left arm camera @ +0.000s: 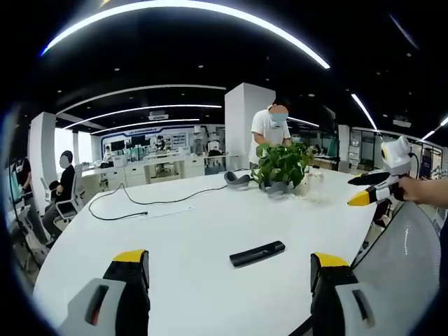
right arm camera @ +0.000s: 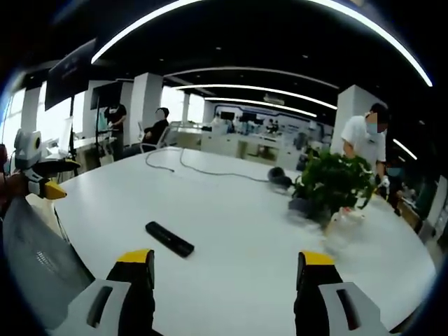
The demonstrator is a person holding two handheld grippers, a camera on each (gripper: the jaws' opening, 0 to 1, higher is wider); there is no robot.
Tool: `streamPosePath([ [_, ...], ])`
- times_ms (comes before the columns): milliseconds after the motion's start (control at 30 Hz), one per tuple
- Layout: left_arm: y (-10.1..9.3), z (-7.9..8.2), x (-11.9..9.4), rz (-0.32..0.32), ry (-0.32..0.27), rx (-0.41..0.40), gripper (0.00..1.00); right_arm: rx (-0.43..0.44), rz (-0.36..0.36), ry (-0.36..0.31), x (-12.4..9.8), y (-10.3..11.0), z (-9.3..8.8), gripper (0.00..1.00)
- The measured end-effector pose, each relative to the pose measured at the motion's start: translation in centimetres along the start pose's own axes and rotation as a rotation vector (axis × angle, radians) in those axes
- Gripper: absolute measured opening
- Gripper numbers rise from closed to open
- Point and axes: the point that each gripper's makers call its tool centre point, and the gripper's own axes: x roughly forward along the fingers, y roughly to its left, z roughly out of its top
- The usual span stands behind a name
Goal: Press the specified remote control buttons in sequence, fully releasing each button before pressing the next.
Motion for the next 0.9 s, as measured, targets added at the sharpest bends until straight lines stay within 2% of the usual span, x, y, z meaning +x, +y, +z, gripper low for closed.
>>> streamPosePath([
  [233, -0.02, -0.04, 0.05, -0.001, 0.003, 0.003, 1.0, 0.015, 0.009, -0.01, 0.0, 0.13, 0.21, 0.82],
  [533, -0.46, -0.51, 0.27, -0.019, 0.034, 0.009, 1.0, 0.014, 0.016, -0.025, -0.11, 0.26, 0.56, 0.81],
  [700, -0.49, -0.5, 0.28, -0.02, 0.034, 0.009, 1.0, 0.027, 0.023, -0.037, -0.18, 0.29, 0.76, 0.77],
  [900, -0.68, -0.62, 0.31, -0.031, 0.04, 0.019, 1.0, 0.003, 0.035, -0.025, -0.06, 0.72, 0.62, 0.78],
])
